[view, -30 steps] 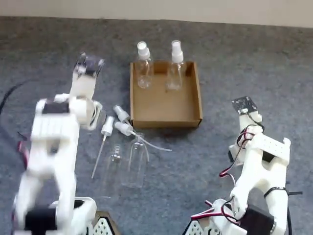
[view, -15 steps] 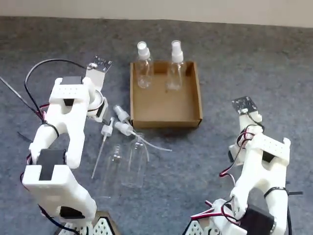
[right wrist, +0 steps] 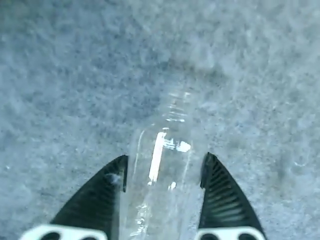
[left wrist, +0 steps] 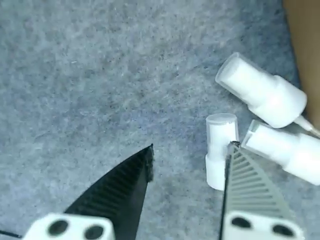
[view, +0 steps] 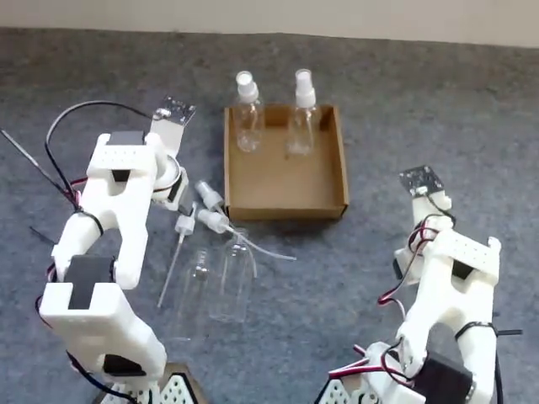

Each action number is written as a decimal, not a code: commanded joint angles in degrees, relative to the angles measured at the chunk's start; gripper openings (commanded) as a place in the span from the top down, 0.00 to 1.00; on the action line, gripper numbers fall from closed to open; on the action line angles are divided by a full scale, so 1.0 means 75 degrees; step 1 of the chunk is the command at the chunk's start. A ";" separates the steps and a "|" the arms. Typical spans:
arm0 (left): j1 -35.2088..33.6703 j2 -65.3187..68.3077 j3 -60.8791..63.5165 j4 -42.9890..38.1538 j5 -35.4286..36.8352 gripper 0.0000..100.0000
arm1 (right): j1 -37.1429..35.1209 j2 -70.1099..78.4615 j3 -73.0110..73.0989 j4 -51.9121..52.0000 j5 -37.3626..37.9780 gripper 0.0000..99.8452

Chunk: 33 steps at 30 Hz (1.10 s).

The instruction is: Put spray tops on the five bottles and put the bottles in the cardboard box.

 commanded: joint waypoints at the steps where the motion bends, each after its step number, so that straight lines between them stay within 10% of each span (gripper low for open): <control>1: 0.0404 -0.0135 -0.0287 0.0164 -0.0012 0.79 | 0.0076 0.0018 -0.0100 0.0287 -0.0352 0.94; 33: 0.0428 -0.0135 0.1119 -0.0422 0.0000 0.96 | 0.0111 -0.0029 -0.0123 0.0533 -0.1395 0.86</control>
